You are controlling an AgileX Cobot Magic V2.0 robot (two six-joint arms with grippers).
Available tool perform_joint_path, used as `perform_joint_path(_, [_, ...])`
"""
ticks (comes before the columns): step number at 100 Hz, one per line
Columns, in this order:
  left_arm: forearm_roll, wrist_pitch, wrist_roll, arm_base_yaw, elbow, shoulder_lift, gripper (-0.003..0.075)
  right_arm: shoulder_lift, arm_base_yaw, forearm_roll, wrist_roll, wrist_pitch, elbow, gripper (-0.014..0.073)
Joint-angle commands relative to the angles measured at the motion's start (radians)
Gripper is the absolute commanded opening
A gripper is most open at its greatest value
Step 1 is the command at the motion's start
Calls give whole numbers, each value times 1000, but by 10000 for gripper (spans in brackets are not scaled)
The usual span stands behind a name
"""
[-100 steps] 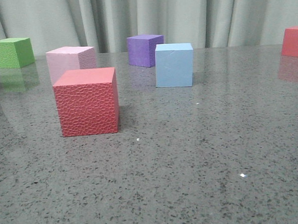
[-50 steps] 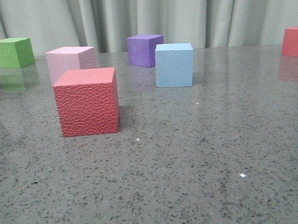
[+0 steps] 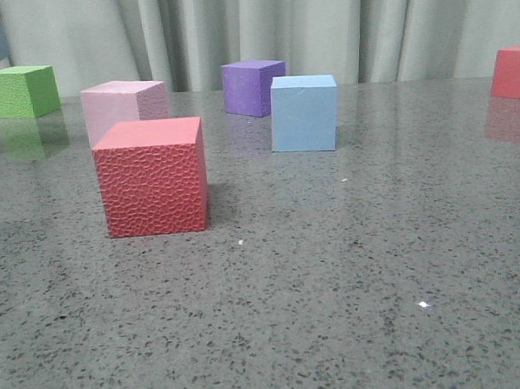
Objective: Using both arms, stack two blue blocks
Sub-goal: 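Lower the left gripper, close it on the light blue cube, and lift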
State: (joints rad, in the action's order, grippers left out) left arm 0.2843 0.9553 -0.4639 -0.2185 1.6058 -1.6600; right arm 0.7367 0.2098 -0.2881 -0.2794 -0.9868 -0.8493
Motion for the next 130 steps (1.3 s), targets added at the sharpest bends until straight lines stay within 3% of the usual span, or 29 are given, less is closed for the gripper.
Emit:
perform_joint_path(1, [13, 1, 1, -50, 83, 51, 219, -4, -7, -22, 9, 60, -26, 623])
perform_joint_path(27, [11, 6, 1, -212, 202, 51, 219, -4, -7, -22, 9, 60, -26, 623])
perform_joint_path(51, [2, -13, 1, -311, 212, 49, 219, -4, -7, -22, 9, 60, -26, 623])
perform_joint_path(130, [-145, -127, 1, -340, 212, 49, 225, -4, -7, -22, 9, 66, -26, 623])
